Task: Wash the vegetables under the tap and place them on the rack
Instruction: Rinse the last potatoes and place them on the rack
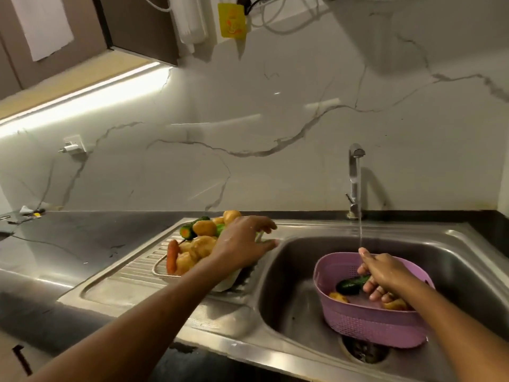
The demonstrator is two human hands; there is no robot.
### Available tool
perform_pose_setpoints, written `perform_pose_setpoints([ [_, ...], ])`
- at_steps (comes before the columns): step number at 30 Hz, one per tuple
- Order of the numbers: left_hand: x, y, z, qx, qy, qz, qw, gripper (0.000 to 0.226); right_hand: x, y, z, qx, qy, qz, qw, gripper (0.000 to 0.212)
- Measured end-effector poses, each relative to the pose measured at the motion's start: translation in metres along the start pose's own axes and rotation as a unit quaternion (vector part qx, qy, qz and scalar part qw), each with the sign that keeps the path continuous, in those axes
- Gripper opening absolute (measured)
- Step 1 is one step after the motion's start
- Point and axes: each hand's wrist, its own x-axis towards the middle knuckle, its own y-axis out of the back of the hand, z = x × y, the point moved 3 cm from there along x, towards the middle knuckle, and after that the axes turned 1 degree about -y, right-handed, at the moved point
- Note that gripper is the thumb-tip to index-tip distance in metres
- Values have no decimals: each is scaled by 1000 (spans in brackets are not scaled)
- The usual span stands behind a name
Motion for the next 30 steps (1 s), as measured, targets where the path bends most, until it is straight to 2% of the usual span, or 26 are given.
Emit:
perform_pose_setpoints([
  [3,20,-45,47,-34,-49,-40,997,36,0,3,2,-3,7,-6,1000,53],
  [7,50,-121,100,-46,-66,-142,987,31,5,7,7,-10,2,-10,1000,46],
  [9,62,-154,113,-37,-44,-192,980,22,7,8,7,-45,-13,-10,999,36],
  [12,75,-213,107,21,5,-273,962,15,21,7,14,-99,-21,-7,995,32],
  [17,77,-273,64,106,59,-380,917,57,40,-6,21,-177,-29,-18,984,24],
  [21,86,-287,55,134,46,-422,895,74,46,-18,13,-194,-12,-29,981,30],
  [24,89,-305,50,132,50,-420,896,83,44,-21,10,-208,-4,-26,978,30],
  [28,81,-286,62,112,57,-423,897,58,41,-14,18,-207,-22,-25,978,29],
  [30,81,-284,61,88,55,-407,908,54,41,-12,22,-187,-31,-26,982,28],
])
